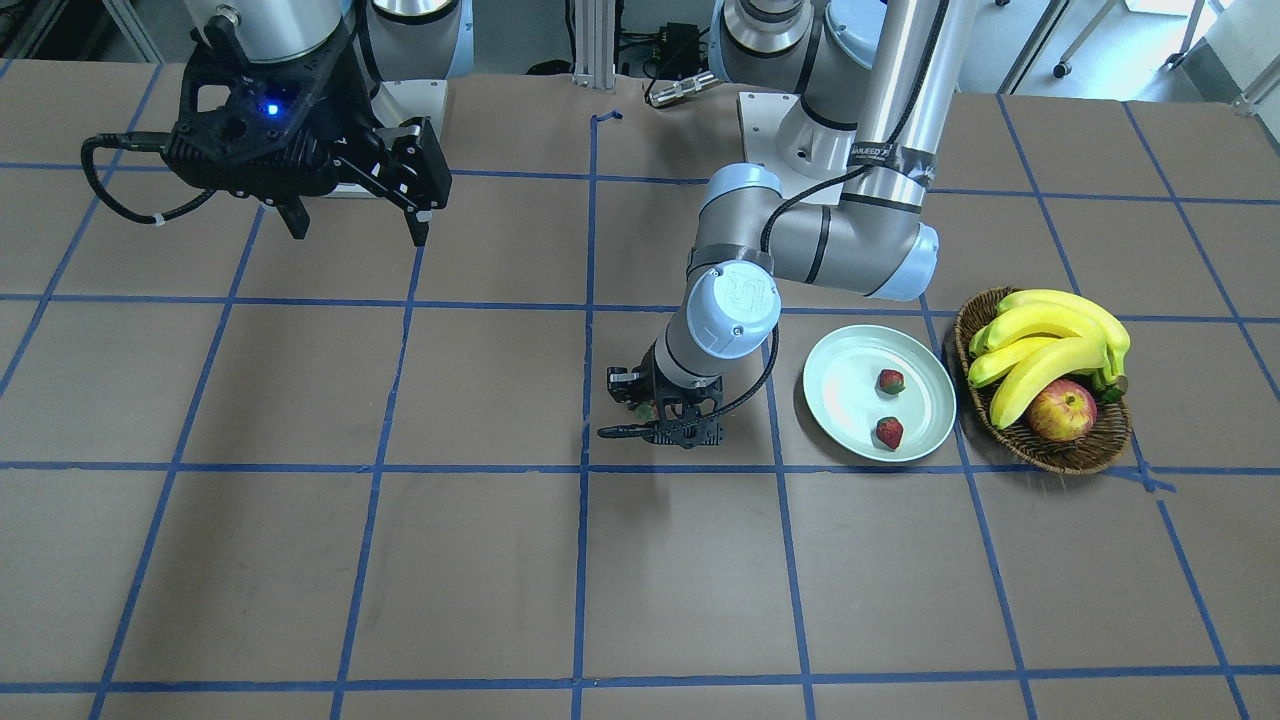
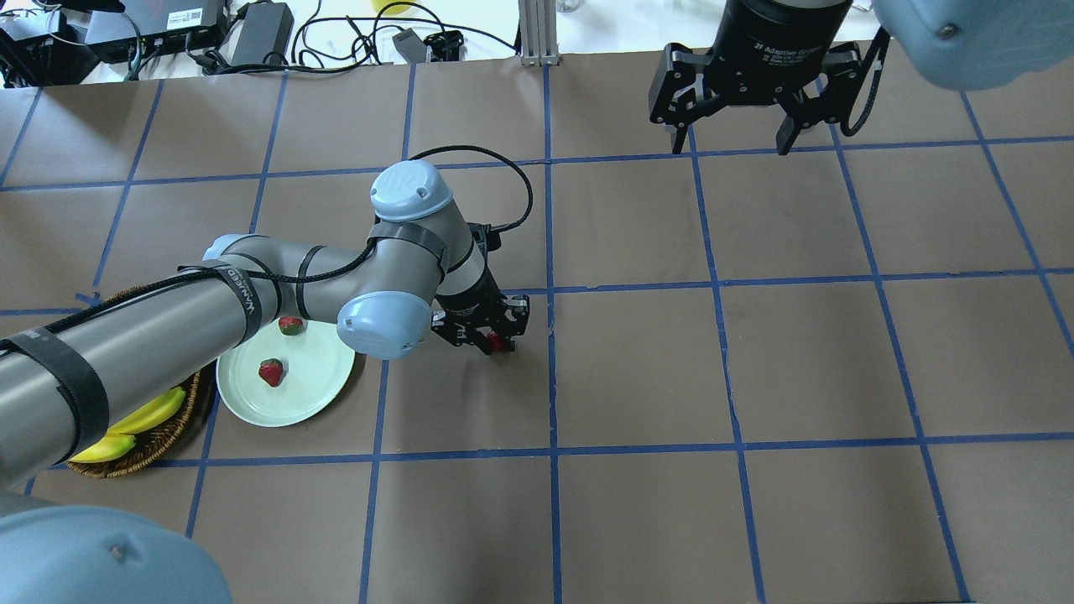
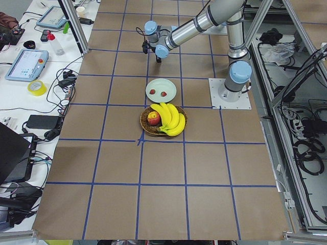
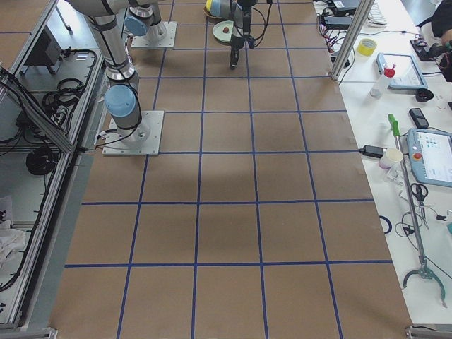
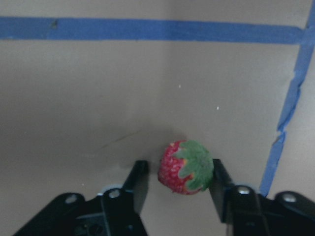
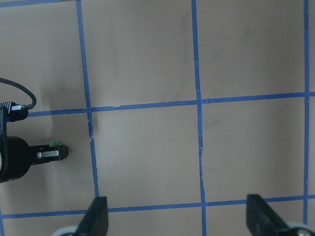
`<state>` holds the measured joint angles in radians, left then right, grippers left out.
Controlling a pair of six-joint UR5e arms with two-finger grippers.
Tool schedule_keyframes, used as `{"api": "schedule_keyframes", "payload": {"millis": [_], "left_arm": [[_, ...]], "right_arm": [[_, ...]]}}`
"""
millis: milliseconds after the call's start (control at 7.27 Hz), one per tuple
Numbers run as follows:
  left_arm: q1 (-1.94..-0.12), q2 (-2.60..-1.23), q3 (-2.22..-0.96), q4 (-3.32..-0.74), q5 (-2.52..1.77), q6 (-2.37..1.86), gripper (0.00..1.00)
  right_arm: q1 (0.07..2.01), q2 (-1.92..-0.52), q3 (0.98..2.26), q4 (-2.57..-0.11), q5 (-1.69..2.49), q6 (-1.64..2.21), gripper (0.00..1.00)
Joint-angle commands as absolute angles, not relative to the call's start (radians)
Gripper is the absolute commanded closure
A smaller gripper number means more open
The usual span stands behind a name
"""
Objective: Collect all strawberries into plate
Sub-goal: 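Lower the left gripper and grasp the last strawberry, then carry the strawberry onto the plate and open the left gripper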
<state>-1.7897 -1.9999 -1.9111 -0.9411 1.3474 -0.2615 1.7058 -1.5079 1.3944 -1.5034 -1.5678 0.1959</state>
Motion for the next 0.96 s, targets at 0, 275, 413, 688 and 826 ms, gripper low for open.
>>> {"api": "schedule_keyframes", "payload": {"millis": [0, 275, 413, 688, 826], "left_arm": [[-1.779, -1.994, -1.861, -0.96, 1.35, -0.264, 1.0], [-1.706, -1.965, -1.775, -1.096, 1.382, -0.241, 1.0], [-1.625, -1.941, -1.746, -1.173, 1.393, -0.236, 1.0], [-1.508, -1.89, -1.718, -1.27, 1.55, -0.081, 1.0], [-1.461, -1.881, -1.735, -1.311, 1.616, -0.04, 1.0]], "right_arm": [[1.706, -1.508, 1.394, -1.503, -1.568, 0.195, 0.0], [1.706, -1.509, 1.394, -1.503, -1.568, 0.195, 0.0], [1.704, -1.509, 1.396, -1.502, -1.568, 0.195, 0.0], [1.706, -1.509, 1.396, -1.502, -1.568, 0.195, 0.0], [1.706, -1.509, 1.396, -1.502, -1.568, 0.195, 0.0]]}}
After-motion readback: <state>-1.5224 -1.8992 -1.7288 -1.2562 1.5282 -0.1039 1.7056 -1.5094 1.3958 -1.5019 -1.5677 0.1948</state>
